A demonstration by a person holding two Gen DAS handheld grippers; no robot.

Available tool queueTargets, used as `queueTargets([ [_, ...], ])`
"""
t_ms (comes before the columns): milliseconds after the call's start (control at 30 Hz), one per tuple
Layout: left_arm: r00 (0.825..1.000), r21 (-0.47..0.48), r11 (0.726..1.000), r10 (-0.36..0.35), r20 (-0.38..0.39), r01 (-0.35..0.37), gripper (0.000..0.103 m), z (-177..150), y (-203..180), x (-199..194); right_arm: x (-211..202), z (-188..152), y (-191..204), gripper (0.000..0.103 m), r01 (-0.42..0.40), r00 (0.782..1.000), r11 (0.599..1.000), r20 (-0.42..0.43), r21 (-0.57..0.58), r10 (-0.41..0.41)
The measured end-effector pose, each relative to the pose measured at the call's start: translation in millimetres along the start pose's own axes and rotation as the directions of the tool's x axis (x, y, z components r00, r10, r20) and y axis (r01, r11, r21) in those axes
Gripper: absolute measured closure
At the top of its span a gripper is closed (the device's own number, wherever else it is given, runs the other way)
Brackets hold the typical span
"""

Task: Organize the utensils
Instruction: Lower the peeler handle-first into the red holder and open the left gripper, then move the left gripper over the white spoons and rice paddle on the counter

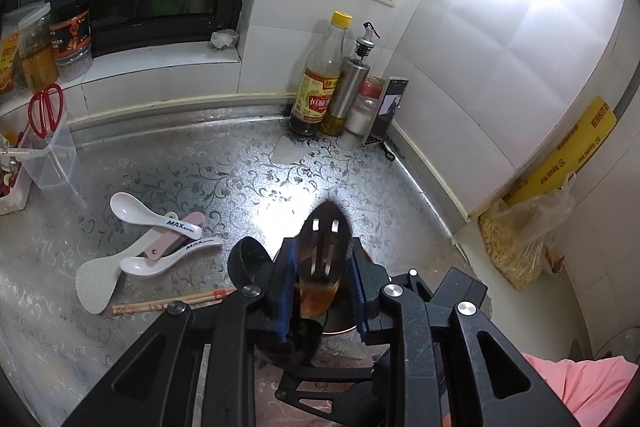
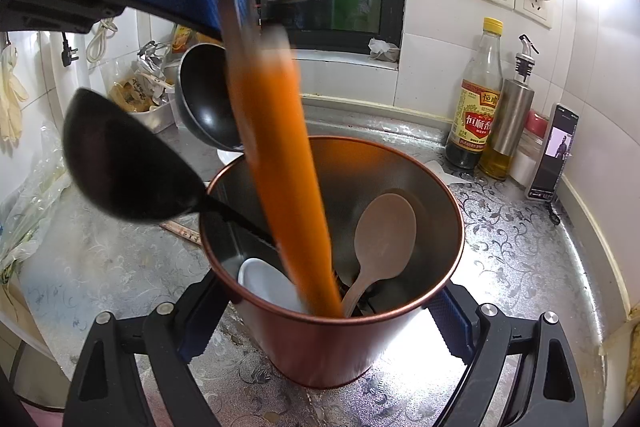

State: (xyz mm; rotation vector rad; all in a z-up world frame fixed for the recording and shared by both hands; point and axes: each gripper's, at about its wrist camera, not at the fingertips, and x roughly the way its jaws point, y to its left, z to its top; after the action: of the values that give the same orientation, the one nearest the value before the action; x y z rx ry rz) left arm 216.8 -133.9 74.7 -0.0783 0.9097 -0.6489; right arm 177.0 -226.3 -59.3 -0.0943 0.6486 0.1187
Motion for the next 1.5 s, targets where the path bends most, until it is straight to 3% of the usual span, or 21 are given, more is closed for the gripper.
queueTargets([
  [433, 0.999, -0.033, 0.999, 0.020, 0.029, -0.019, 0.076, 1.3, 11.5, -17.2, 0.3, 0.3, -0.6, 0.011, 0.002, 1.000, 1.000, -0.002, -0.005, -0.002],
  [567, 0.998, -0.059, 0.997, 0.043, 0.037, -0.040, 0.065, 0.3, 20.7, -21.1, 0.7, 0.4, -0.1, 0.011, 0.003, 1.000, 1.000, -0.002, -0.004, -0.003],
  [967, 0.993, -0.146, 0.982, 0.120, 0.012, -0.117, 0.051, -7.6, 52.4, -20.9, -0.5, -0.1, 0.6, 0.011, 0.003, 1.000, 1.000, -0.002, -0.005, -0.003],
  [1267, 0.975, -0.275, 0.936, 0.223, -0.025, -0.221, 0.042, -20.5, 96.7, -25.8, -1.1, -0.1, 0.8, 0.011, 0.004, 1.000, 1.000, -0.002, -0.006, -0.004],
  [1500, 0.946, -0.415, 0.857, 0.323, -0.029, -0.305, 0.040, -36.9, 142.6, -43.5, -1.6, -0.1, 1.0, 0.011, 0.003, 1.000, 1.000, -0.002, -0.006, -0.003],
])
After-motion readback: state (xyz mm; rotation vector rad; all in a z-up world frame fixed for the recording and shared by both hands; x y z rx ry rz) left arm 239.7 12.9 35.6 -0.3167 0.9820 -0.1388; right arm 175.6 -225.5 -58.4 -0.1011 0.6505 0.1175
